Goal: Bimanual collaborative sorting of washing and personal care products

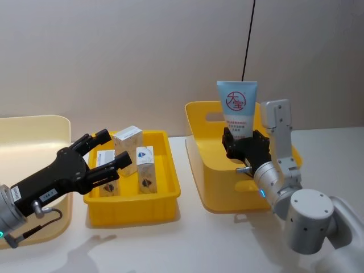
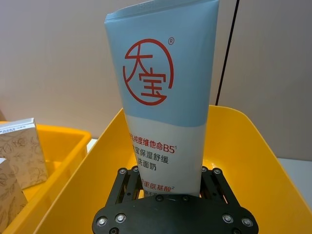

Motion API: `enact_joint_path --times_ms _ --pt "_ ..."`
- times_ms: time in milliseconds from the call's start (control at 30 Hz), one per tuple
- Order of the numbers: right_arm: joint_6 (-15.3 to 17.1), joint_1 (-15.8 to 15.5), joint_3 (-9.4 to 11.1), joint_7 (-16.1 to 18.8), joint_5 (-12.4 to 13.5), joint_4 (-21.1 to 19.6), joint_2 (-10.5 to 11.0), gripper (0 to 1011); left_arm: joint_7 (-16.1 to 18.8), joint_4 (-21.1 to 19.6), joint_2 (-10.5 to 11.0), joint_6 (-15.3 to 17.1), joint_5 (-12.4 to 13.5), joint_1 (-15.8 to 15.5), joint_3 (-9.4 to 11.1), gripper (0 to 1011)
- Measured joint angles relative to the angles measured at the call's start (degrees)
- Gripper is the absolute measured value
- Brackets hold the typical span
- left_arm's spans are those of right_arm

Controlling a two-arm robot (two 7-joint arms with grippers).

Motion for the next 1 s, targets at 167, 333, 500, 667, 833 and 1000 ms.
enact_joint_path --times_ms 167,333,500,667,833,1000 --pt "0.44 0.21 0.04 -0.24 -0.23 0.52 -0.45 515 0.00 0.00 0.00 0.00 0.00 0.00 -0.01 1003" --pt "0.67 0.36 0.05 -0.42 -0.32 0.85 -0.71 652 0.00 0.00 0.00 0.00 0.00 0.00 0.00 1003" --pt "0.76 0.48 0.06 -0.54 -0.42 1.08 -0.90 790 0.00 0.00 0.00 0.00 0.00 0.00 0.00 1003" --pt "0.83 0.52 0.05 -0.59 -0.48 1.21 -1.03 937 0.00 0.00 0.00 0.00 0.00 0.00 0.00 1003" --pt "0.93 0.56 0.04 -0.64 -0.51 1.32 -1.11 1001 0.00 0.00 0.00 0.00 0.00 0.00 0.00 1003" --pt "1.01 0.58 0.04 -0.68 -0.54 1.39 -1.17 1001 0.00 0.00 0.00 0.00 0.01 0.00 0.00 1002"
